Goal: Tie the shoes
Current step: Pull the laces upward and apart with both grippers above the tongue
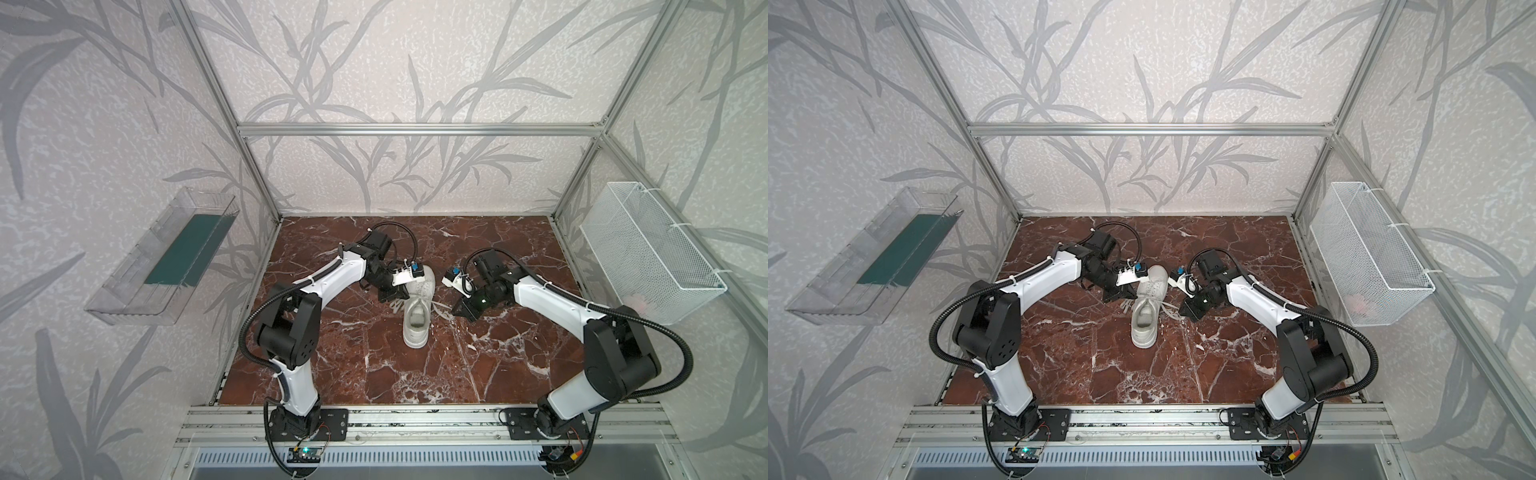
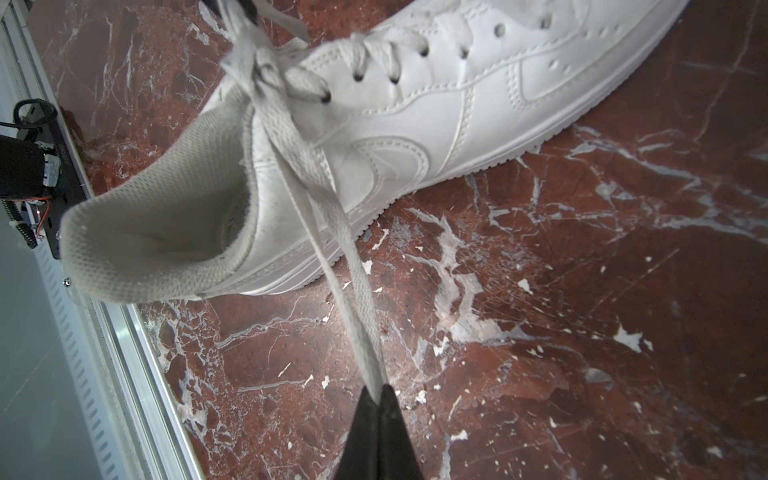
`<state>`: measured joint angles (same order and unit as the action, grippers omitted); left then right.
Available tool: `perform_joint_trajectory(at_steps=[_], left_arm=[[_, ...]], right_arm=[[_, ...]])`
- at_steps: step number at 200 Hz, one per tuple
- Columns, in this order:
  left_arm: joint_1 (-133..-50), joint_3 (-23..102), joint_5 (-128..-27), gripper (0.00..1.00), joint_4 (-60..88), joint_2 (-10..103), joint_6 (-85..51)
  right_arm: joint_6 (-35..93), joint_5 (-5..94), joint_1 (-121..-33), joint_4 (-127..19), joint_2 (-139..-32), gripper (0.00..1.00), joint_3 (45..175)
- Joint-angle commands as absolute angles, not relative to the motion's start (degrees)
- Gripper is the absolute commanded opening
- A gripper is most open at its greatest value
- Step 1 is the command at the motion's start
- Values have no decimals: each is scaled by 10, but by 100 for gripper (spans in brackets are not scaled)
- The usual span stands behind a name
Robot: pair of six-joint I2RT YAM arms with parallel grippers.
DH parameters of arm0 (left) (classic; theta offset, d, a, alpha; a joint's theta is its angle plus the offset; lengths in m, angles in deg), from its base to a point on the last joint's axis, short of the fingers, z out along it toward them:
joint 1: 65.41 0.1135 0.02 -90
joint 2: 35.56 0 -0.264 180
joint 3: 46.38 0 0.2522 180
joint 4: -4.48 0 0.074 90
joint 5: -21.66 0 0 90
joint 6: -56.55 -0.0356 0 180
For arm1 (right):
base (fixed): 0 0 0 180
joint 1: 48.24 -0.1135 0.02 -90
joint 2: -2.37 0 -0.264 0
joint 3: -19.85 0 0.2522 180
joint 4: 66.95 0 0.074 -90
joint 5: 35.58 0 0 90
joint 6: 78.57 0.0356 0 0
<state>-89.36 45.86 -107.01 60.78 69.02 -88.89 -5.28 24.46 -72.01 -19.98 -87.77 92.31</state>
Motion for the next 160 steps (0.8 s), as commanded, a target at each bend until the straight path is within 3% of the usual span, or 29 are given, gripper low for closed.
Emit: perform_joint_trajectory(at_steps=[1, 160], left_arm=[[-885, 472, -1049, 0, 639, 702, -901], [-866, 474, -1034, 0, 649, 706, -907]], right_arm=[[-46, 269, -705, -171, -859, 0, 910], [-3, 320, -646, -159, -844, 0, 887]])
